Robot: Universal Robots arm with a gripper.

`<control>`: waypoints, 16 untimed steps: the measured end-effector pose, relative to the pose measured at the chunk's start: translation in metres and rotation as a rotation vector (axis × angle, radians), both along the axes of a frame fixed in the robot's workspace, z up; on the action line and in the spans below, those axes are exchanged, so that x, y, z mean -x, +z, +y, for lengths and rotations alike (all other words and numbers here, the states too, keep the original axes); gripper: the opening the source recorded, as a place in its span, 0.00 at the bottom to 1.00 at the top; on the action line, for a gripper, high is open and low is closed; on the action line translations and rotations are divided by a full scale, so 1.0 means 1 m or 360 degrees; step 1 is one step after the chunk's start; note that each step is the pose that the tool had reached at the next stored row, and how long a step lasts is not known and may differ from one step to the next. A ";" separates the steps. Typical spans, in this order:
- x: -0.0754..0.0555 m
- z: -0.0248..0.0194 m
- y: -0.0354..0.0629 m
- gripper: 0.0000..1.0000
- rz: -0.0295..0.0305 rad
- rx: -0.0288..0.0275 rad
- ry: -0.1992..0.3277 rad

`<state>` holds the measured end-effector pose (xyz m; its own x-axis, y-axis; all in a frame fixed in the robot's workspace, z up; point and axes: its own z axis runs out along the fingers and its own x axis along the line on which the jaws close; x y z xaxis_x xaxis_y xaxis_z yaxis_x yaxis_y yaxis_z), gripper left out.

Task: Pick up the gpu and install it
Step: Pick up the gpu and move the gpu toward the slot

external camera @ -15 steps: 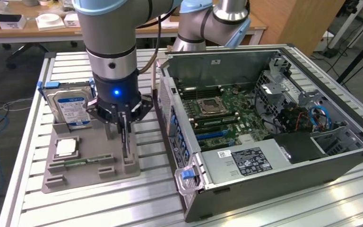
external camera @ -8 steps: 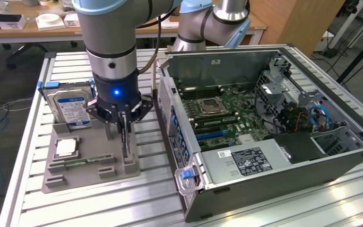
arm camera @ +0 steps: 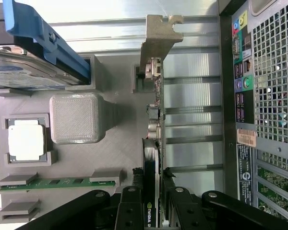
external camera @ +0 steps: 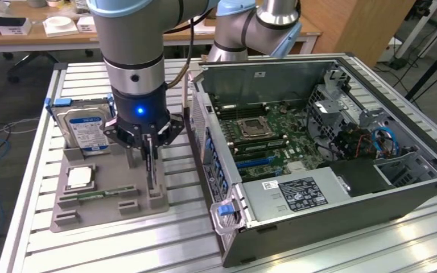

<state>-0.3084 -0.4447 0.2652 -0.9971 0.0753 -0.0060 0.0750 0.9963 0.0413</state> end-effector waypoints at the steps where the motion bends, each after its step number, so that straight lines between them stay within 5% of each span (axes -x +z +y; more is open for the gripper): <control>1: 0.000 0.0000 0.0011 0.26 -0.00003 -0.00003 0.0000; 16: 0.000 0.0000 0.0219 0.26 -0.00005 0.00000 0.0000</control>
<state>-0.3083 -0.4447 0.2872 -0.9971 0.0753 -0.0063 0.0750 0.9963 0.0413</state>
